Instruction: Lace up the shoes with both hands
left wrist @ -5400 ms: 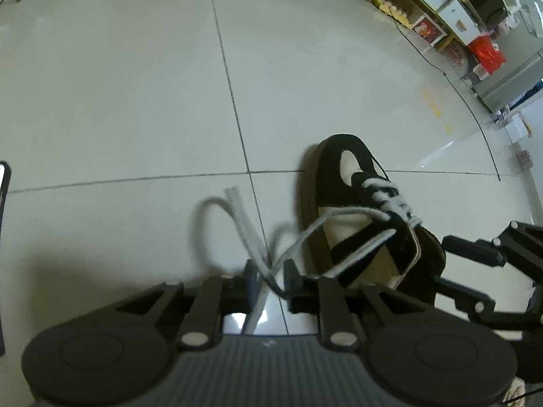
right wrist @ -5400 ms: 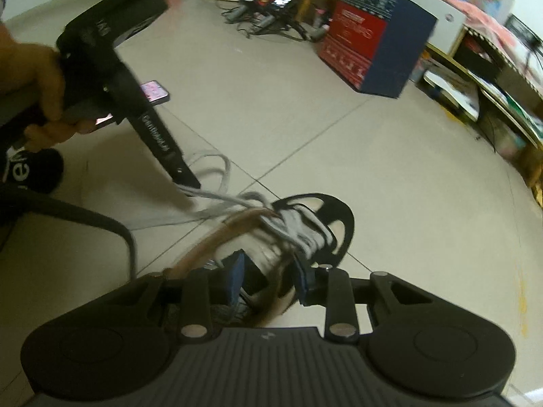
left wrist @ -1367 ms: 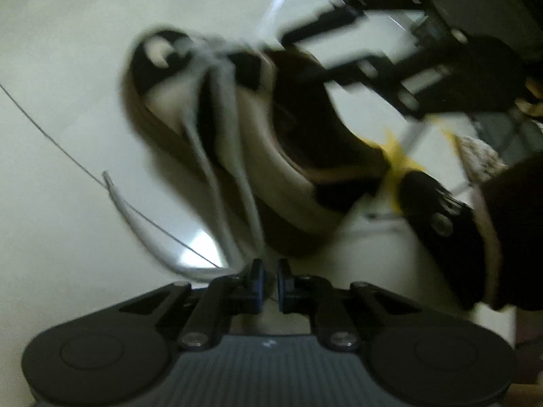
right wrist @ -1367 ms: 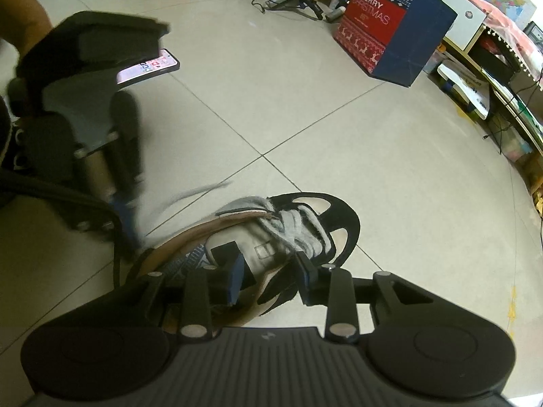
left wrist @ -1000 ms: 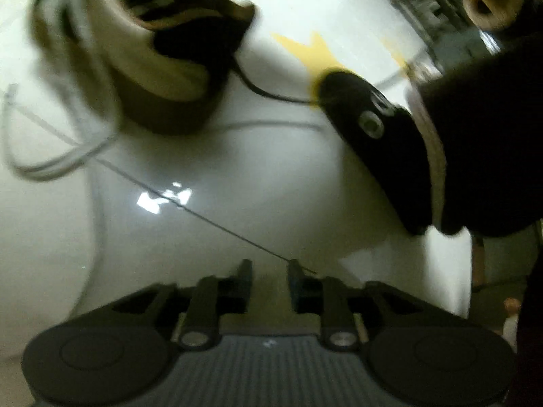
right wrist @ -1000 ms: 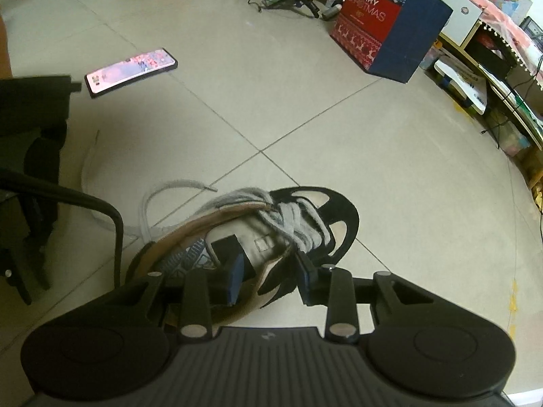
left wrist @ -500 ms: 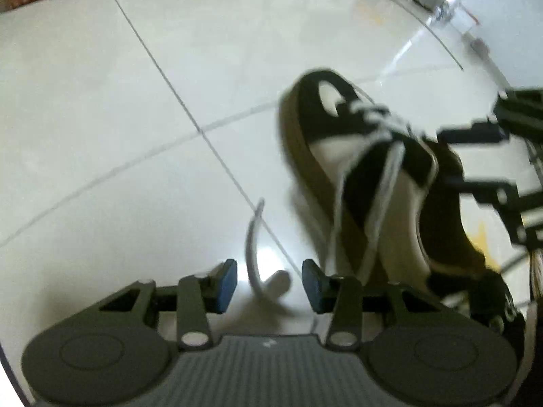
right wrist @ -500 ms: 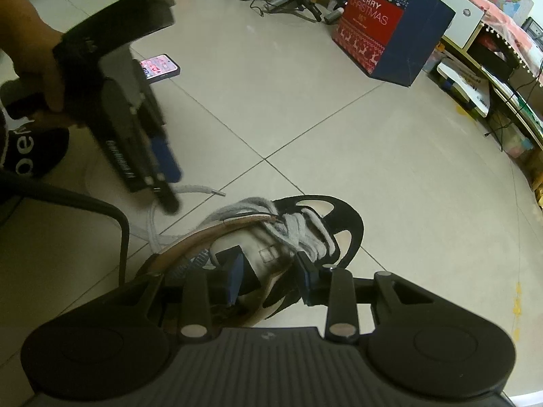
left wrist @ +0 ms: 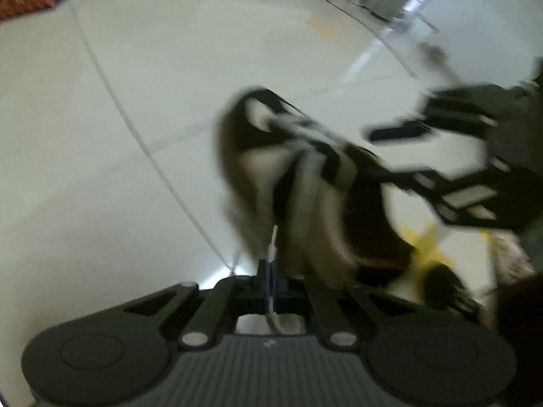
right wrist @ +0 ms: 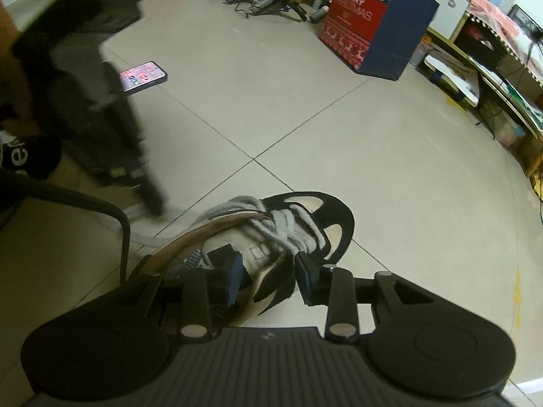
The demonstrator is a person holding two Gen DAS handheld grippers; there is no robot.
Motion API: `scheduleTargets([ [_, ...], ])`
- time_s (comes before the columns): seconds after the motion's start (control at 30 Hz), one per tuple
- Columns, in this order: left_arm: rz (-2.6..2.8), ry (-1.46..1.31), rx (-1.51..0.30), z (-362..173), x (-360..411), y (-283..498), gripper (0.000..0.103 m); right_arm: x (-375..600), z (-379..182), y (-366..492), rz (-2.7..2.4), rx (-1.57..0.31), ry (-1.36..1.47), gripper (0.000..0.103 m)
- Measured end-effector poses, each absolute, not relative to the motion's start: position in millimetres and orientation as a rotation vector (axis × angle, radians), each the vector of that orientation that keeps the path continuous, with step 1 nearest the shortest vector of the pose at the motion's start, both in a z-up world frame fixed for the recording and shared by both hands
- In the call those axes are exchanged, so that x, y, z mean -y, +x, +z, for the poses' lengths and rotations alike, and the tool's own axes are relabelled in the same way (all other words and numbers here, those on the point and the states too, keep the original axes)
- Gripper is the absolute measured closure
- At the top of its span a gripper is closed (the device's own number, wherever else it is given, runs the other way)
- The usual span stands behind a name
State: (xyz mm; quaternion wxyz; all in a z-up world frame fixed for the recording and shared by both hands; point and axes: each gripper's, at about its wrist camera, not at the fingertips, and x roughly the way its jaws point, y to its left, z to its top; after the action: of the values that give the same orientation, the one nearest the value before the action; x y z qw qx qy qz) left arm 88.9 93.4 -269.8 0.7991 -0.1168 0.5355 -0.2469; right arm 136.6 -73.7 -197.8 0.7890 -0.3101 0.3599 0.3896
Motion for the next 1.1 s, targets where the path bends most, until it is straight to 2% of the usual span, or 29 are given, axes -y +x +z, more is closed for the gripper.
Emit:
scheduleTargets([
  [0.2, -0.642, -0.234, -1.345, -291.4, -76.4, 56.7, 0.099, 72.1, -201.7, 136.1, 0.835, -0.788, -0.665, 0.066],
  [0.27, -0.618, -0.23, -1.386, -290.8, -77.9, 46.0, 0.085, 71.0, -202.3, 134.9, 0.839, -0.788, -0.669, 0.066],
  [0.33, -0.538, -0.246, -1.389, -281.9, -89.4, 38.5, 0.054, 70.7, -202.0, 134.0, 0.842, -0.786, -0.67, 0.066],
  [0.4, -0.429, -0.267, -1.397, -274.1, -101.5, 36.6, 0.05, 71.2, -201.6, 133.6, 0.843, -0.785, -0.669, 0.065],
  [0.67, 0.01, -0.379, -1.523, -263.6, -146.8, 42.9, 0.049, 75.1, -202.6, 134.7, 0.83, -0.787, -0.678, 0.065],
  [0.73, 0.077, -0.367, -1.53, -268.9, -150.2, 41.3, 0.055, 74.9, -202.4, 134.6, 0.83, -0.788, -0.676, 0.065],
  [0.9, 0.195, -0.371, -1.504, -279.4, -162.1, 34.4, 0.059, 72.4, -196.7, 132.1, 0.828, -0.774, -0.678, 0.064],
  [1.07, 0.222, -0.315, -1.424, -282.5, -161.6, 30.6, 0.066, 72.9, -191.1, 131.7, 0.784, -0.776, -0.561, 0.062],
  [1.1, 0.207, -0.3, -1.415, -282.3, -159.5, 31.8, 0.073, 73.6, -190.5, 131.7, 0.776, -0.78, -0.532, 0.061],
])
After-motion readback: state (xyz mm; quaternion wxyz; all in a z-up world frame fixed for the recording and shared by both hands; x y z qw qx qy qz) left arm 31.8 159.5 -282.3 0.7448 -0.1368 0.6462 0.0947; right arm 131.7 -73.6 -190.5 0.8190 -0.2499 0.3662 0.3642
